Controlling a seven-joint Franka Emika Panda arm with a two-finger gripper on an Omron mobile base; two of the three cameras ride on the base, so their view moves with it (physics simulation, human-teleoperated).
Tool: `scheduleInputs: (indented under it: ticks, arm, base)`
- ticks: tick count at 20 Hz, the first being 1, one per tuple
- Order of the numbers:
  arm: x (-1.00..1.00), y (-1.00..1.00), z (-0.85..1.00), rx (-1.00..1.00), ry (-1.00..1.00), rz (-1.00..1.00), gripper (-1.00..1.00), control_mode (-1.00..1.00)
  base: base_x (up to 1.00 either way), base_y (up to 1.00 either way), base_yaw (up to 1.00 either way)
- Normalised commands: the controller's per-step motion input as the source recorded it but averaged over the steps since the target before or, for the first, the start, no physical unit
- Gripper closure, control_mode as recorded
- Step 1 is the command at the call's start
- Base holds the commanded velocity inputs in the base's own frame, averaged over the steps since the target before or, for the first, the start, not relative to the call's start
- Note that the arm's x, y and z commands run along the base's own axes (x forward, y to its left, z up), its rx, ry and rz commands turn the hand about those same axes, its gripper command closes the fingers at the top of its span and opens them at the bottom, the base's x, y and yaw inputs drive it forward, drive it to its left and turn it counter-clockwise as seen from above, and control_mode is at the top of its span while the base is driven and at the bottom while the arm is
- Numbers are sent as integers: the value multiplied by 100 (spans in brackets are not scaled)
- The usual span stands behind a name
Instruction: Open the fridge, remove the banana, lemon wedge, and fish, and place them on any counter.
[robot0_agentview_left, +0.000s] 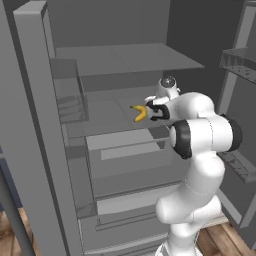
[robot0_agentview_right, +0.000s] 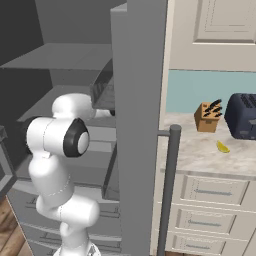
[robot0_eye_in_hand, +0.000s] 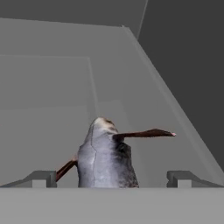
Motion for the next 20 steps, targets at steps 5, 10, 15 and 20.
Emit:
scheduleInputs:
  ticks: [5, 10, 15, 20]
  arm:
    - [19, 0, -35, 0, 0, 0, -100, -100]
    - [0, 0, -51, 3, 4, 0, -100, -100]
    - [0, 0, -57, 0, 3, 0, 100, -100]
    - [0, 0, -19, 0, 2, 0, 100, -100]
  base:
    - [0, 0, 0]
    - [0, 0, 0]
    - [0, 0, 0]
    - [0, 0, 0]
